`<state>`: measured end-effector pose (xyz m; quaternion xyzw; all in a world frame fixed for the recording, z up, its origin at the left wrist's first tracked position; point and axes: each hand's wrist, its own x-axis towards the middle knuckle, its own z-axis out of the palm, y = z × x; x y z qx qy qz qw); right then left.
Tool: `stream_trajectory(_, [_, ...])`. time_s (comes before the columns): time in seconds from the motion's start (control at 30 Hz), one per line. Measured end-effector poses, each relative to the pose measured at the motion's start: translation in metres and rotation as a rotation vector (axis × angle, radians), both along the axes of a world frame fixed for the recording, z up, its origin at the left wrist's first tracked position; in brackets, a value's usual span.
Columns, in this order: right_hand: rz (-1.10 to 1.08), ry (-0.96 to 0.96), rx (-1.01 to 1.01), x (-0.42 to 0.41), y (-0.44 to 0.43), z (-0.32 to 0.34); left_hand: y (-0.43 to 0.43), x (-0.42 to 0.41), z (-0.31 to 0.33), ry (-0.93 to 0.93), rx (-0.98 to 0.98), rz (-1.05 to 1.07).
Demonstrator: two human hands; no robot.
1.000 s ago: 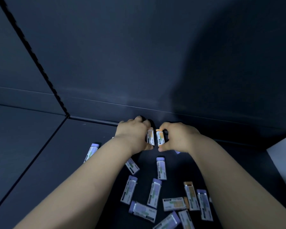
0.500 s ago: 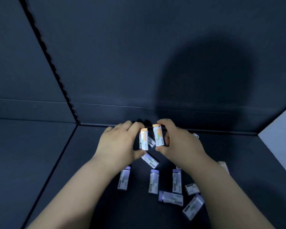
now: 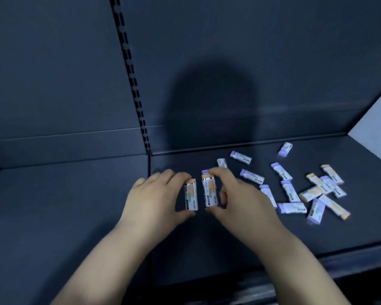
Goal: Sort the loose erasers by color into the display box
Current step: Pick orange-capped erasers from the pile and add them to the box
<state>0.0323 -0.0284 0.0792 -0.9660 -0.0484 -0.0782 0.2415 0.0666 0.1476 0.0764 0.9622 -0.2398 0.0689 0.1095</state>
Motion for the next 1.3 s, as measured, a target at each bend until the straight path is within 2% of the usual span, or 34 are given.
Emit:
stream_trajectory(0.2, [0.03, 0.035, 0.005, -0.022, 0.015, -0.008, 0.022, -0.026, -0.007, -0.008, -0.031, 0.046])
stream_trajectory(0.43, [0.141, 0.1, 0.02, -0.021, 0.026, -0.008, 0.032, -0.045, -0.012, -0.184, -0.019, 0.195])
stream_trajectory(0.73, [0.276, 0.175, 0.048, -0.02, 0.072, -0.012, 0.08, -0.075, -0.018, -0.105, 0.127, 0.296])
stream_trajectory(1.0, [0.307, 0.185, 0.029, -0.016, 0.171, -0.016, 0.18, -0.079, -0.024, -0.129, 0.181, 0.309])
stream_trajectory(1.3, [0.239, 0.169, 0.08, -0.014, 0.348, -0.014, 0.359, -0.073, -0.014, -0.189, 0.117, 0.283])
